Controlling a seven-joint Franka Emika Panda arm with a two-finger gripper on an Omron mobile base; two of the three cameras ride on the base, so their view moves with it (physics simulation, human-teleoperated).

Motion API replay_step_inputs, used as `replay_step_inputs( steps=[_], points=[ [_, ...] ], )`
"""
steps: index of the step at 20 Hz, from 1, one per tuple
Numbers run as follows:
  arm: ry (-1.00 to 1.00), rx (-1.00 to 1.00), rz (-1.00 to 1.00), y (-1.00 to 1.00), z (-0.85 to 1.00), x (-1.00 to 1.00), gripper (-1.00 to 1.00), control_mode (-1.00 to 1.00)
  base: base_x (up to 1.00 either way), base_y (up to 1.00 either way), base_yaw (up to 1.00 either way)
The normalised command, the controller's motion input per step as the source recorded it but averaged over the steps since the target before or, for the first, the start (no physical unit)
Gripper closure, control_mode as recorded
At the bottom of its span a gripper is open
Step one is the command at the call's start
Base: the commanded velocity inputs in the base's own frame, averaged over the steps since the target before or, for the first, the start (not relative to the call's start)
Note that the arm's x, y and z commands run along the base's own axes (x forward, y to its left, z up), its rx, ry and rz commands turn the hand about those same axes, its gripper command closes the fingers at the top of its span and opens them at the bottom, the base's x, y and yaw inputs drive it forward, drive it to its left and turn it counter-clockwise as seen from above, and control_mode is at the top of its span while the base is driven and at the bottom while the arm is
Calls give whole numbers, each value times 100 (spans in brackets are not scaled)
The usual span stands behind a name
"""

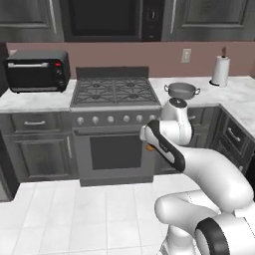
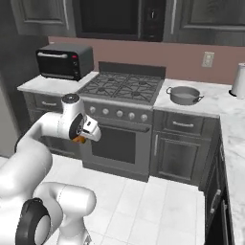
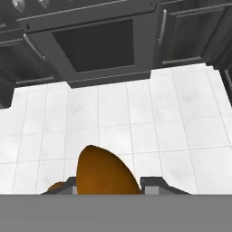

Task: Turn on the sink faucet. Then move the mushroom from the counter to the sink. Turn off the sink. Move the vegetable from the sink to the pot next to the stove. Finally move the pot to the rear right burner.

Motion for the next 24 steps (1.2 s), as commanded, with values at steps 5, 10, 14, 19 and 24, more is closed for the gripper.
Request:
replay_step_inputs(
  steps=[5,10,14,19,24],
  points=[
    [0,0,0,0,0,0,100,100,75,7,-28],
    [0,0,0,0,0,0,100,100,83,17,-22],
    [0,0,0,0,0,0,100,100,83,30,-17],
    [0,0,0,0,0,0,100,100,74,35,-6],
    [0,0,0,0,0,0,100,100,71,25,0]
  ],
)
